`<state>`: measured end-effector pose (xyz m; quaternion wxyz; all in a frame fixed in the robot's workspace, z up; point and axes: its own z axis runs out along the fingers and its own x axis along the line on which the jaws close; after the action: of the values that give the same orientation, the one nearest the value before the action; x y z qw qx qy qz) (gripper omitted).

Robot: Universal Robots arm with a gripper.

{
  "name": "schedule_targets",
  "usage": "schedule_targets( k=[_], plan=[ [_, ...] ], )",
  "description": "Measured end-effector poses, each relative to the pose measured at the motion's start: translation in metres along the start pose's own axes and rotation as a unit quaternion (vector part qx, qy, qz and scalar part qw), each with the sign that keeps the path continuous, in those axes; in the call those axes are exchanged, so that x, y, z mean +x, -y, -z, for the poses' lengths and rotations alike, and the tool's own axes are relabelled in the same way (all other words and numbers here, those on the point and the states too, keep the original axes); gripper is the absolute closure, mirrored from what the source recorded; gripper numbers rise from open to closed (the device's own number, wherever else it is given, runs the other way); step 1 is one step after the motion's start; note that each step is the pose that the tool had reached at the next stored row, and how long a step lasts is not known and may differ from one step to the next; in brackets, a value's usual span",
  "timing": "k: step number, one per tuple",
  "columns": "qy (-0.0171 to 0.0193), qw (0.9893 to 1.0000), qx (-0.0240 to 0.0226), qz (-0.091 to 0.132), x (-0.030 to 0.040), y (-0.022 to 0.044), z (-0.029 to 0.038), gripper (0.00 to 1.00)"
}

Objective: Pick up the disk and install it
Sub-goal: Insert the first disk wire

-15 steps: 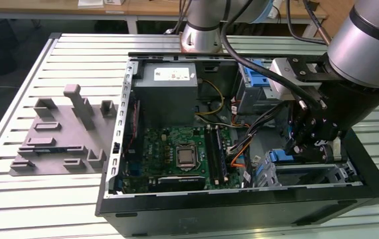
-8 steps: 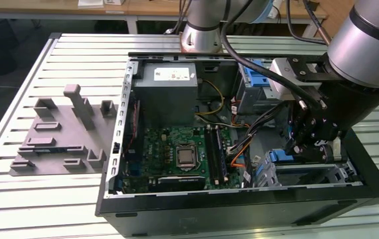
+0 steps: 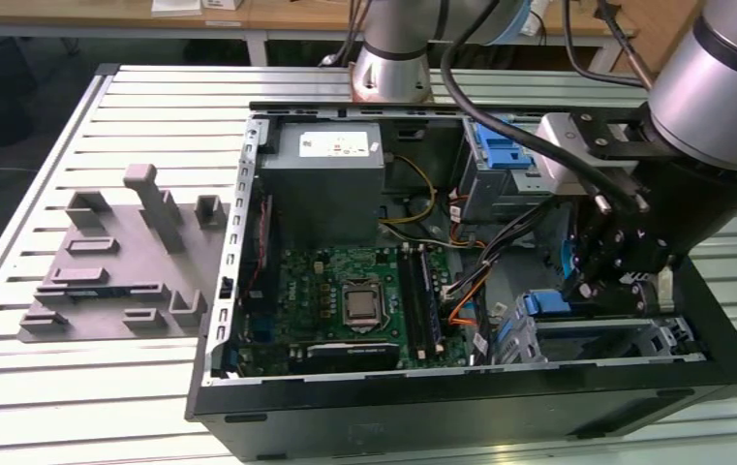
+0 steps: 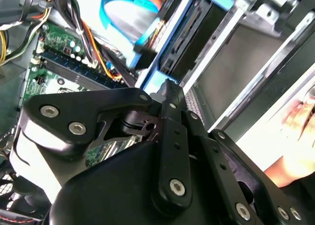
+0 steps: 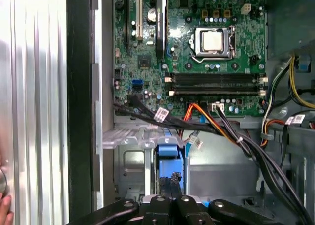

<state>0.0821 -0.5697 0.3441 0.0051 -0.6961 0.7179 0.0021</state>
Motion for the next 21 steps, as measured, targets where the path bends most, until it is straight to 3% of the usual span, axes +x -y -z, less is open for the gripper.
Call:
schedule_targets(
  k=[7,21],
  plan=[
    [0.0000,1.0000,0.0000,0.000,-0.0006,0.0188,-0.0001,0.89],
    [0.0000,1.0000,0.0000,0.000,-0.0006,0.0195,-0.0001,0.89]
  ],
)
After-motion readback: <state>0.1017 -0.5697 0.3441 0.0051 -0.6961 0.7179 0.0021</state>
